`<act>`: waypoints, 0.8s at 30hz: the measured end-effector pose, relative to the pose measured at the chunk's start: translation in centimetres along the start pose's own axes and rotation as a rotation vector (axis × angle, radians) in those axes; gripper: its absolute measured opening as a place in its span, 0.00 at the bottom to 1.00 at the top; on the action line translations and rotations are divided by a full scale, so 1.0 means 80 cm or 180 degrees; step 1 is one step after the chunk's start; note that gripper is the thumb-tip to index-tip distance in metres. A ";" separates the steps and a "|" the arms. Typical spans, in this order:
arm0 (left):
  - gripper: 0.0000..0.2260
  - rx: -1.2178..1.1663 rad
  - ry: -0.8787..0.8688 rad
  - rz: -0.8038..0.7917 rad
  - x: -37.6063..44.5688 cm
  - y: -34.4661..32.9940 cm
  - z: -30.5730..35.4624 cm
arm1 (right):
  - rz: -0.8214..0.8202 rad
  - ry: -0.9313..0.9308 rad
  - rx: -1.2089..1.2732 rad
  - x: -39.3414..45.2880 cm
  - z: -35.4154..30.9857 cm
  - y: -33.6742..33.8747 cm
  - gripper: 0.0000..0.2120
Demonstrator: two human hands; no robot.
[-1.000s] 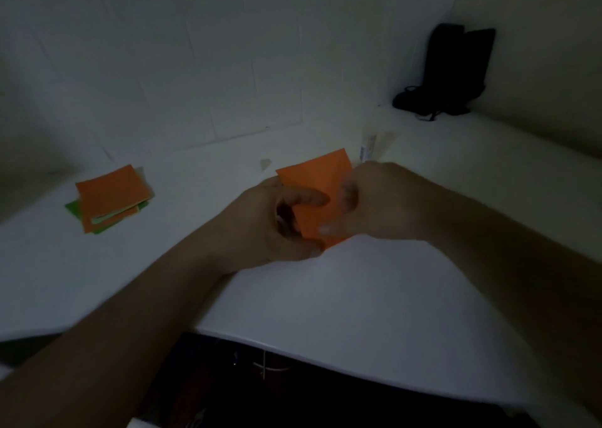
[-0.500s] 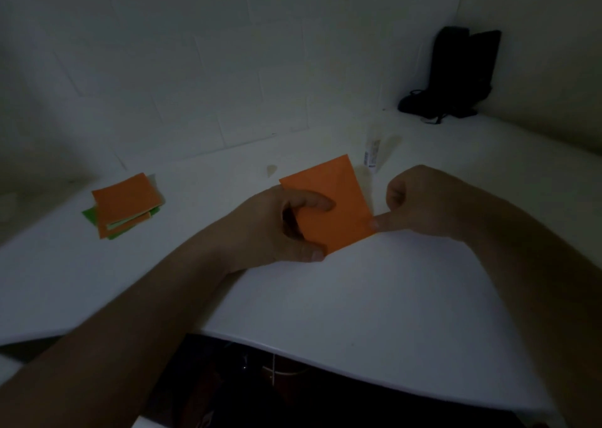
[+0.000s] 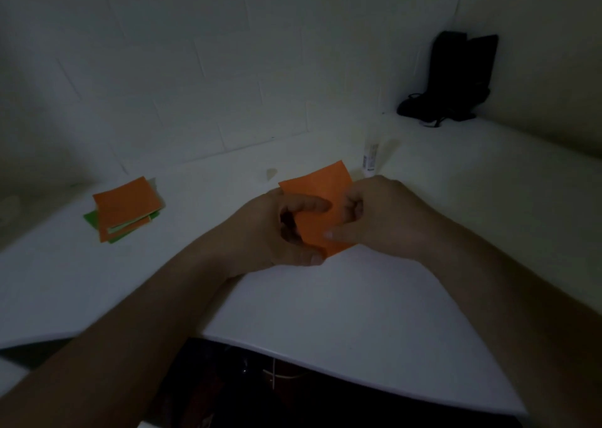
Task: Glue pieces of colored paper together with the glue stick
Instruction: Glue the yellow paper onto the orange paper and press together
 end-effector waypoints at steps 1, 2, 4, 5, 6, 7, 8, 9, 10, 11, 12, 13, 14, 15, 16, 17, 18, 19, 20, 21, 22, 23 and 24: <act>0.36 0.0028 -0.0011 0.0014 0.000 0.000 0.001 | -0.0034 -0.0015 -0.0088 -0.001 0.000 -0.004 0.17; 0.36 0.0089 -0.0035 0.0038 -0.001 0.000 0.001 | -0.0061 -0.0040 -0.0168 -0.002 0.001 -0.007 0.17; 0.37 0.0136 -0.0065 0.0070 -0.003 0.003 0.004 | -0.0085 -0.0112 -0.0277 -0.004 0.003 -0.011 0.19; 0.36 0.0056 -0.0052 0.0078 -0.004 0.004 0.004 | -0.0086 -0.0163 -0.0307 -0.004 0.004 -0.012 0.19; 0.35 -0.0069 -0.0026 0.0104 -0.004 0.005 0.002 | -0.0087 -0.0219 -0.0319 -0.004 0.006 -0.013 0.19; 0.33 -0.0208 -0.0001 0.0133 -0.005 0.006 0.002 | -0.0092 -0.0263 -0.0324 -0.004 0.007 -0.013 0.19; 0.32 -0.0291 0.0007 0.0176 -0.006 0.006 0.002 | -0.0099 -0.0287 -0.0337 -0.004 0.007 -0.013 0.19; 0.32 -0.0296 0.0010 0.0219 -0.006 0.006 0.001 | -0.0112 -0.0302 -0.0358 -0.003 0.008 -0.013 0.19; 0.31 -0.0262 0.0028 0.0251 -0.006 0.006 0.001 | -0.0127 -0.0318 -0.0377 -0.003 0.008 -0.014 0.18; 0.31 -0.0285 0.0065 0.0244 -0.006 0.006 0.000 | -0.0142 -0.0341 -0.0378 -0.003 0.009 -0.014 0.18; 0.30 -0.0414 0.0110 0.0192 -0.006 0.006 -0.002 | -0.0155 -0.0366 -0.0362 -0.003 0.009 -0.014 0.18; 0.29 -0.0637 0.0164 0.0122 -0.006 0.005 -0.003 | -0.0161 -0.0381 -0.0339 -0.003 0.010 -0.014 0.19; 0.28 -0.0781 0.0207 0.0070 -0.007 0.004 -0.003 | -0.0165 -0.0387 -0.0315 -0.003 0.010 -0.014 0.20; 0.27 -0.0775 0.0227 0.0087 -0.007 0.004 -0.003 | -0.0178 -0.0389 -0.0301 -0.003 0.010 -0.015 0.21; 0.26 -0.0606 0.0218 0.0166 -0.006 0.006 -0.004 | -0.0209 -0.0393 -0.0299 -0.003 0.010 -0.015 0.22; 0.26 -0.0404 0.0188 0.0256 -0.005 0.006 -0.004 | -0.0252 -0.0397 -0.0310 -0.003 0.010 -0.016 0.23; 0.27 -0.0215 0.0148 0.0330 -0.004 0.007 -0.004 | -0.0293 -0.0407 -0.0333 -0.004 0.009 -0.017 0.24; 0.27 -0.0074 0.0121 0.0376 -0.003 0.006 -0.004 | -0.0318 -0.0419 -0.0365 -0.006 0.008 -0.018 0.25; 0.27 0.0016 0.0103 0.0402 -0.002 0.006 -0.005 | -0.0325 -0.0427 -0.0413 -0.008 0.007 -0.018 0.26; 0.26 0.0062 0.0096 0.0419 -0.001 0.007 -0.006 | -0.0323 -0.0438 -0.0483 -0.009 0.006 -0.019 0.27; 0.26 0.0086 0.0098 0.0421 -0.001 0.007 -0.008 | -0.0324 -0.0456 -0.0569 -0.009 0.004 -0.020 0.28; 0.26 0.0099 0.0092 0.0414 -0.001 0.007 -0.008 | -0.0330 -0.0473 -0.0644 -0.010 0.003 -0.021 0.29; 0.26 0.0114 0.0070 0.0404 -0.001 0.006 -0.007 | -0.0342 -0.0482 -0.0679 -0.009 0.003 -0.021 0.29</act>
Point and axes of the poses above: each hand's wrist, its own x-axis towards the middle knuckle, its own y-axis out of the back of the hand, z = x × y, the point moved 7 cm from there along x, towards the middle knuckle, and after that the axes turned 8 degrees about x, right-handed, at the moved point
